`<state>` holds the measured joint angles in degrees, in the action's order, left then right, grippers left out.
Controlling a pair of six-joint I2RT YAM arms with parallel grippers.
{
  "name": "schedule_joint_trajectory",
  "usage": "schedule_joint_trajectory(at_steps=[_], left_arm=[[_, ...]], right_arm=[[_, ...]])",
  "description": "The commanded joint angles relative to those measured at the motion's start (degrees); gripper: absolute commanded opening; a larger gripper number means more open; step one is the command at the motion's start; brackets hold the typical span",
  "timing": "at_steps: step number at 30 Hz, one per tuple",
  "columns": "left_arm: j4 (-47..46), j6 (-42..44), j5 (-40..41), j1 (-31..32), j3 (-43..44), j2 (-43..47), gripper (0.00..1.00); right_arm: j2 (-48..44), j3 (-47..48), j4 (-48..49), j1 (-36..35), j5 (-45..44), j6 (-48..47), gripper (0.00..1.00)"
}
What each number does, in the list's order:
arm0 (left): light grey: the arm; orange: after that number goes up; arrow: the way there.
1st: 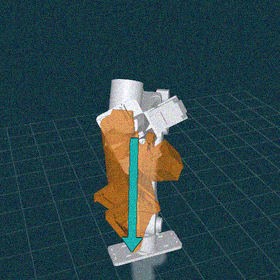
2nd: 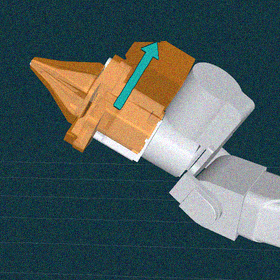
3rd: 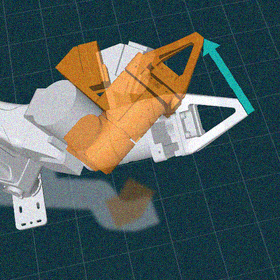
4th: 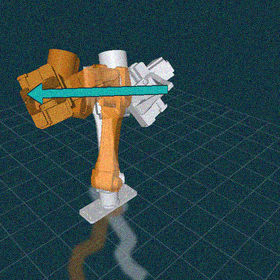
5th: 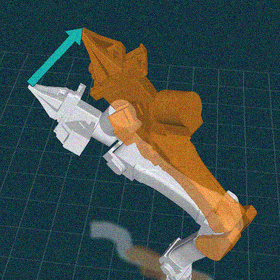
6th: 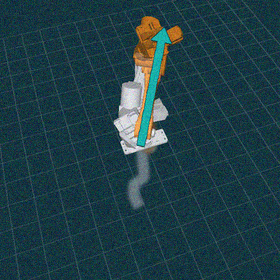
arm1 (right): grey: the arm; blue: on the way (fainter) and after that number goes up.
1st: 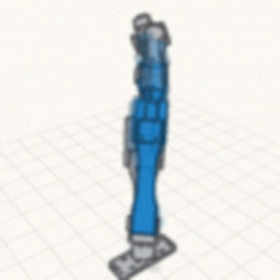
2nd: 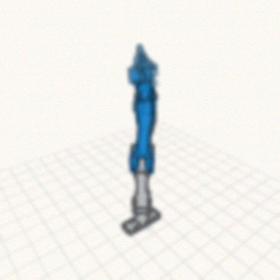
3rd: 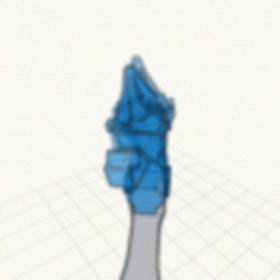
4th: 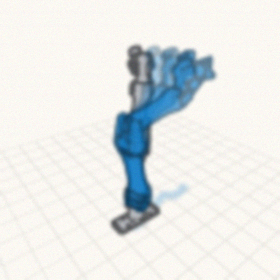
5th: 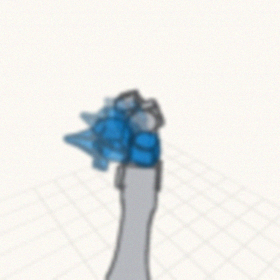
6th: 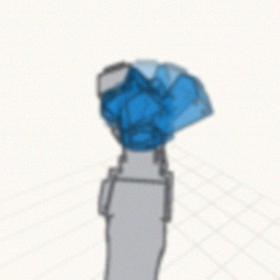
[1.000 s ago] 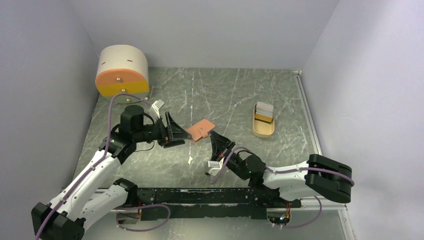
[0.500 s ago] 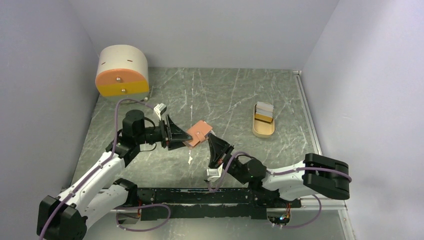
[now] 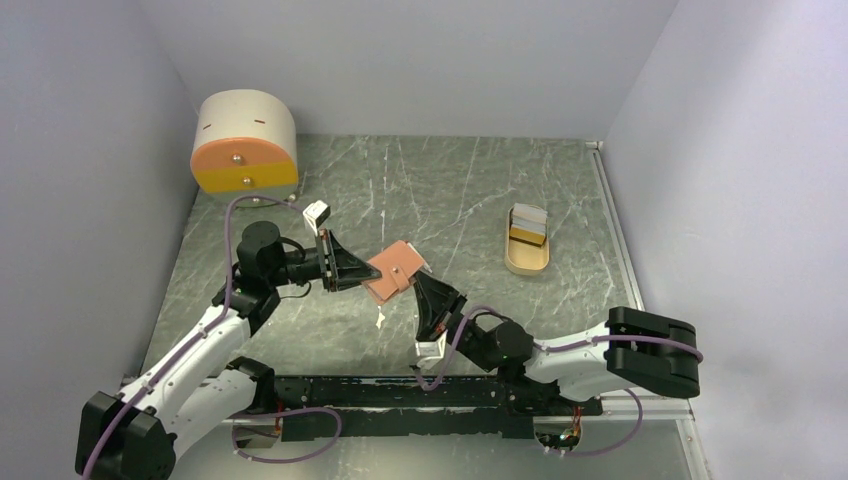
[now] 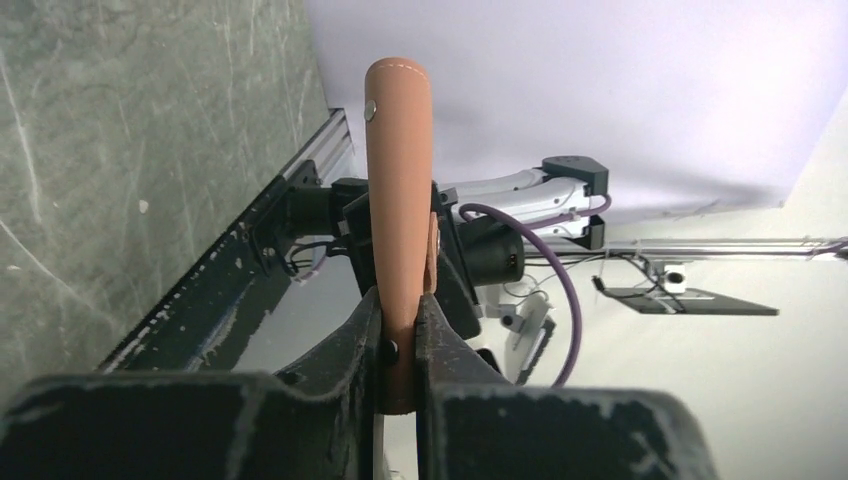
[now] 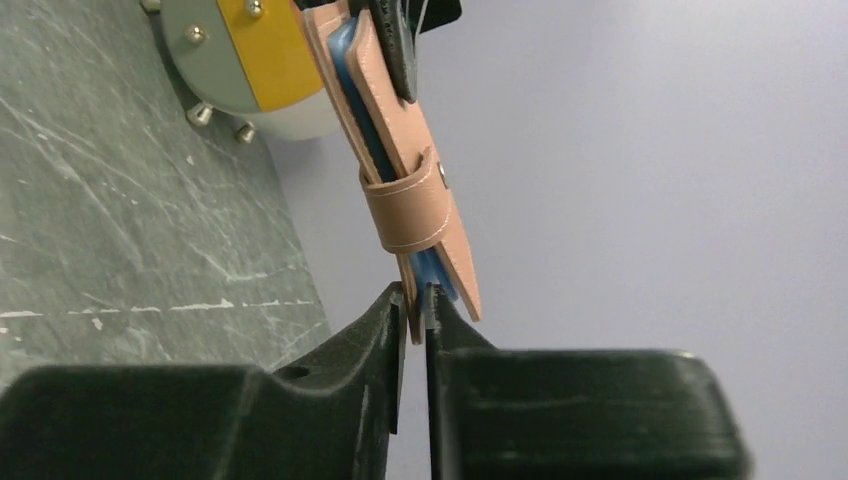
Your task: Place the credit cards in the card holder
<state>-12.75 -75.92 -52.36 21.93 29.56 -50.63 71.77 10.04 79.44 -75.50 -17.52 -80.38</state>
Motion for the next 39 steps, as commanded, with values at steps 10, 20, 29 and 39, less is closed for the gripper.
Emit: schedule_joint_trajectory(at_steps=[10,20,29,39], left_arm=[[14.31,35.35,16.79,-0.40,5.80,6.17,0.09],[14.66,46.59,31.99,1.01,1.60,8.64,0.09],[12.93,52.13,40.21,4.75,-0.06,9.23,0.09],[9.05,49.74,39.64,7.21,-3.53,12.44,0.09]], right_arm=[[-12.27,8.51,-24.77,-0.44,-18.73,58.53,0.55],[-11.14,34.59,-82.66,-0.47,-28.26,127.96,0.48],[-0.23,46.17,-96.19,-0.37,-29.39,148.55,0.49],[8.94,54.53,-100.77,2.16,-24.23,158.59,0.50]])
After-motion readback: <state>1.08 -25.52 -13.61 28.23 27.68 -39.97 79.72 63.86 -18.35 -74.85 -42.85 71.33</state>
